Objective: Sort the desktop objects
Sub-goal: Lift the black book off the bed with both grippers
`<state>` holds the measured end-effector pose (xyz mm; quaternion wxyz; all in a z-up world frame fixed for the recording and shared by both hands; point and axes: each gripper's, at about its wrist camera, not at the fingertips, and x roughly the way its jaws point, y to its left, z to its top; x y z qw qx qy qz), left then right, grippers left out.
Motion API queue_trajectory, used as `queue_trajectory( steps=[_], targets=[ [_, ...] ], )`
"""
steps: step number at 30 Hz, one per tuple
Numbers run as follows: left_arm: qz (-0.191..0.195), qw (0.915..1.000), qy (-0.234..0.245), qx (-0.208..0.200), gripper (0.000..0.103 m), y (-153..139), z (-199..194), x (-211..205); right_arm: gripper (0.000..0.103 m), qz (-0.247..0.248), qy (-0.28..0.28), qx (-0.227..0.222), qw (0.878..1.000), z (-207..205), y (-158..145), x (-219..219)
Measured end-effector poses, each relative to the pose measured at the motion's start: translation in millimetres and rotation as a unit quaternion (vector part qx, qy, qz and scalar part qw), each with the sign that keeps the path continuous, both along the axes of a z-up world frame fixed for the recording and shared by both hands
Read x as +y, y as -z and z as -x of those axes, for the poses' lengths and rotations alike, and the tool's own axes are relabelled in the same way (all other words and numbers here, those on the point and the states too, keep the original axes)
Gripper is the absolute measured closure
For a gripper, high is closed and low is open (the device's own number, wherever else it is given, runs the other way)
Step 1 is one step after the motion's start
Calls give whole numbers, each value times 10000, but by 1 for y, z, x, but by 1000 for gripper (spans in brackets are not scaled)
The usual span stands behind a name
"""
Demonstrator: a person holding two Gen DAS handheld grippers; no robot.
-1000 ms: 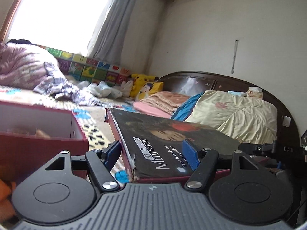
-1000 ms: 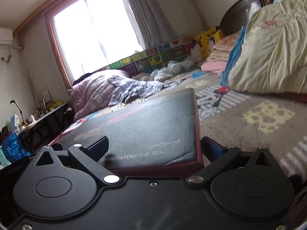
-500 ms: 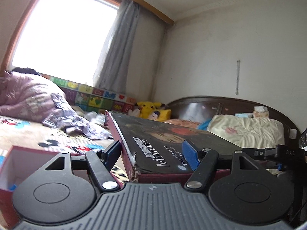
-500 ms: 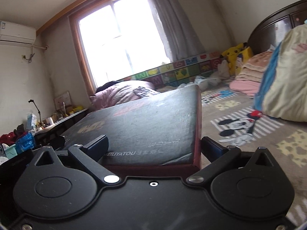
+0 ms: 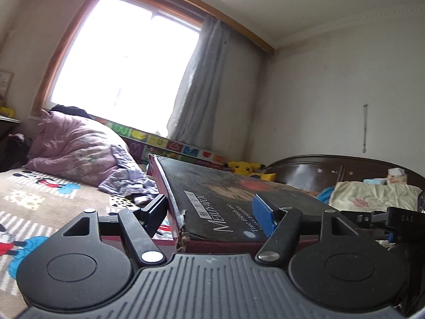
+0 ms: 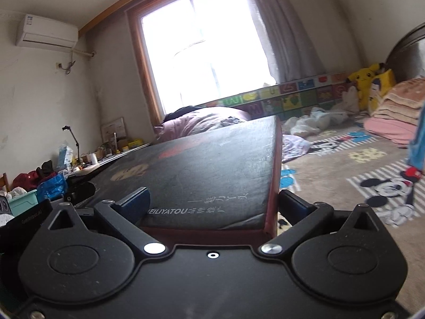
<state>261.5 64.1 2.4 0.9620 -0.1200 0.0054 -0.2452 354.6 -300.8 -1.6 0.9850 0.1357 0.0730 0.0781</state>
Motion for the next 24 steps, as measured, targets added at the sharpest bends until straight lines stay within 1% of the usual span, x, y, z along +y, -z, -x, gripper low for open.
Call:
queue_trajectory(
  steps=[5,10,16,20,24],
  targets=[
    [211,9997,-141,0,34,5,-7,25,0,13,-225,93,9997,-26,4,15],
    [474,9985,-224,133,34,21,-14,49,0,121,-440,302,9985,-45,17,35],
    [396,9987,-242,206,34,35,-14,64,0,84,-539,478,9974,-53,36,46],
    [162,9991,-275,279,34,42,-13,66,0,174,-578,643,9961,-58,49,54],
    [7,9987,-294,416,34,49,-18,65,0,313,-566,790,9948,-64,60,59]
  ],
)
